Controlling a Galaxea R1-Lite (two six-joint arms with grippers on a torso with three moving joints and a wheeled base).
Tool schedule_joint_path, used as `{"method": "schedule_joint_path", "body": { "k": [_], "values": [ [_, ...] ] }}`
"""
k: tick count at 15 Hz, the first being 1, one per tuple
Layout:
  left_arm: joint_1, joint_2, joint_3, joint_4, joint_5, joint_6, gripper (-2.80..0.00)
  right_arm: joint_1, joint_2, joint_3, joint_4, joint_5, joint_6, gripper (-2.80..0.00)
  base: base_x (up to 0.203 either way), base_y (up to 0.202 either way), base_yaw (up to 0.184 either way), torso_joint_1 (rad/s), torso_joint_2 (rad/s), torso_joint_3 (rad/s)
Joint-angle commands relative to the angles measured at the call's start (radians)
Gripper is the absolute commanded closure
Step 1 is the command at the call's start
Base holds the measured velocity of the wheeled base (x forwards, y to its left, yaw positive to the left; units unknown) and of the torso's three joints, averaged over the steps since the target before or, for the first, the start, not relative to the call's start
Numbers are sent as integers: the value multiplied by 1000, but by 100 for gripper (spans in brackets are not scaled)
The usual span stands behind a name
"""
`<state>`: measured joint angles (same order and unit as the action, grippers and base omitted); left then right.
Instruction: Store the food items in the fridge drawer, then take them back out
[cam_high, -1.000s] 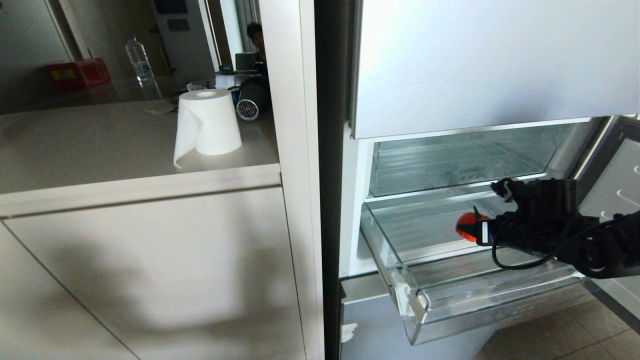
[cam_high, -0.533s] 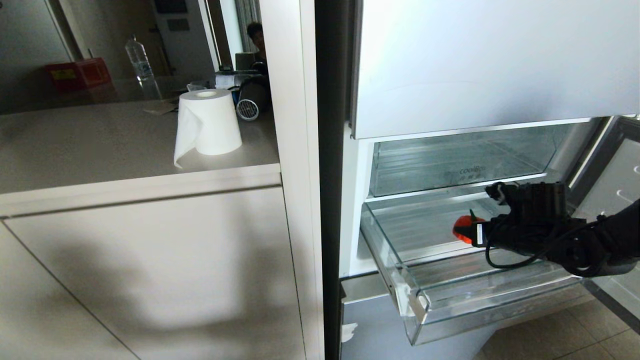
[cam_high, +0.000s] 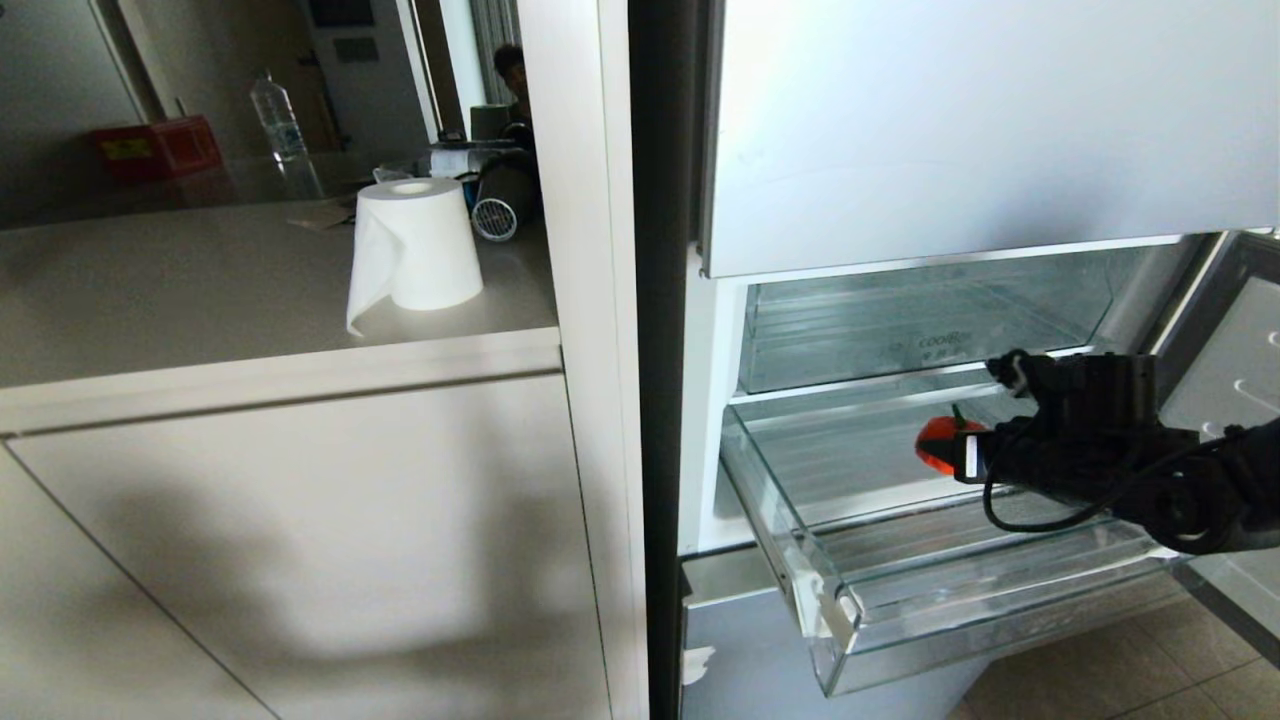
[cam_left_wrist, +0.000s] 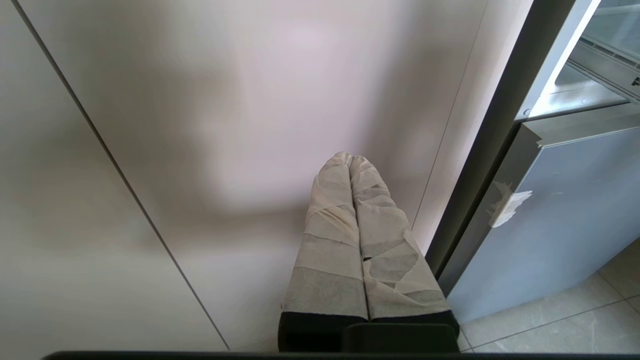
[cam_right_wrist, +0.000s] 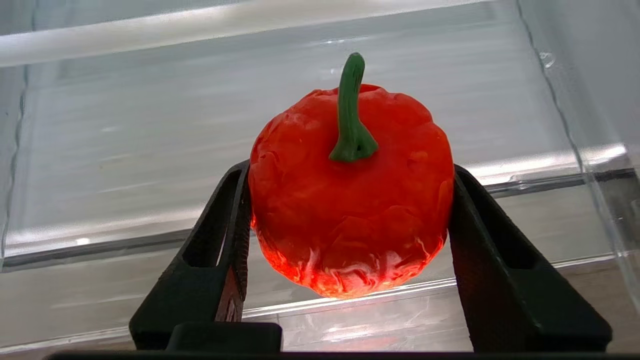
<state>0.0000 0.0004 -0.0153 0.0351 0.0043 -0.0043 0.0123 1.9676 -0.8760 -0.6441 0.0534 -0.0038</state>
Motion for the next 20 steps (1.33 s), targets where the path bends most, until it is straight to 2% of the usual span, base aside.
{"method": "schedule_joint_path", "body": {
  "k": [1,6,7,15,20],
  "values": [
    [0,0,0,0,0,0,0,0,-8,-2,-5,0,-2,0,0,0,0,0,0,0],
    [0,0,0,0,0,0,0,1,101,-87,-5,-8,1,0,0,0,0,0,0,0],
    [0,0,0,0,0,0,0,4,103,-92,-3,-12,-1,-280,0,0,0,0,0,0],
    [0,0,0,0,0,0,0,7,58,-64,-5,-28,6,-280,0,0,0,0,0,0],
    [0,0,0,0,0,0,0,11,-266,57,-2,-43,7,-280,0,0,0,0,0,0]
  ]
}}
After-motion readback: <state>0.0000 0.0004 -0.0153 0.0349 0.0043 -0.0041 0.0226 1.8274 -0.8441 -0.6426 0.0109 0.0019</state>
